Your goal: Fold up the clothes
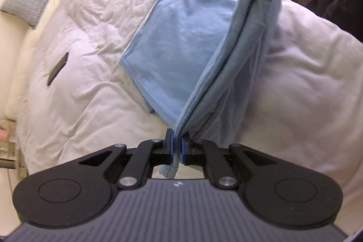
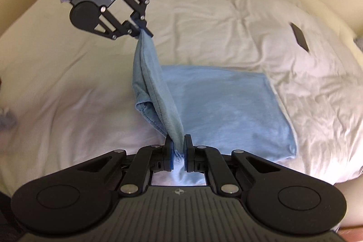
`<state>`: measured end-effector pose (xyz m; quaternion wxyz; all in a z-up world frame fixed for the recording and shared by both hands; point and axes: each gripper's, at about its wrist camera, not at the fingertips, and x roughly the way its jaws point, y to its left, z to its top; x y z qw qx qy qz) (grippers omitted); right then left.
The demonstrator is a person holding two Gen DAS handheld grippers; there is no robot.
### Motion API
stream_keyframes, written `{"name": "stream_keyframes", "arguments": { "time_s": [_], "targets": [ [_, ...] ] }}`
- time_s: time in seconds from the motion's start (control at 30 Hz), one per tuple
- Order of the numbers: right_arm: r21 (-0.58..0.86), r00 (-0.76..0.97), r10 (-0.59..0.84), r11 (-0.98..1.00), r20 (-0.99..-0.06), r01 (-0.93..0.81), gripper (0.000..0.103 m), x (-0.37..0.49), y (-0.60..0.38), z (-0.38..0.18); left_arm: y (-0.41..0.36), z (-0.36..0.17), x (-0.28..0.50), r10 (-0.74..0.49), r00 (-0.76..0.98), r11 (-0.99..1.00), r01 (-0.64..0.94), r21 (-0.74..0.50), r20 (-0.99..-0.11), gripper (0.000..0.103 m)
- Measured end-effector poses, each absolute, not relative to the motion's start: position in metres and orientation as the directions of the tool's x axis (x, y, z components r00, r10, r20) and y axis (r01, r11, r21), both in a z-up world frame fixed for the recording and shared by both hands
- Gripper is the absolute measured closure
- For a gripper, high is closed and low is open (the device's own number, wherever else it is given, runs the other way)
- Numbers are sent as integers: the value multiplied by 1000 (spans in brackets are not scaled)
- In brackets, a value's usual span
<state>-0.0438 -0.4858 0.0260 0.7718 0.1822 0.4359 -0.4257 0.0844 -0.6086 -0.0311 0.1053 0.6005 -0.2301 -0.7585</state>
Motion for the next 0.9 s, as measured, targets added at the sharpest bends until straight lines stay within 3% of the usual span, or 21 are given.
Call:
{"name": "stream_keyframes", "arguments": {
  "time_s": [0.5,0.9],
  "targets": [
    [345,420,-383,251,-823,905,97,-240,-630,-32,-779,-79,-82,-194,-168,-942,-244,232,-967,99],
    [439,435,-372,81,-820,895,97,-298,-670,-64,-829,-116,-128,-104,-136,-955,-263,137,-985,98]
  ]
}}
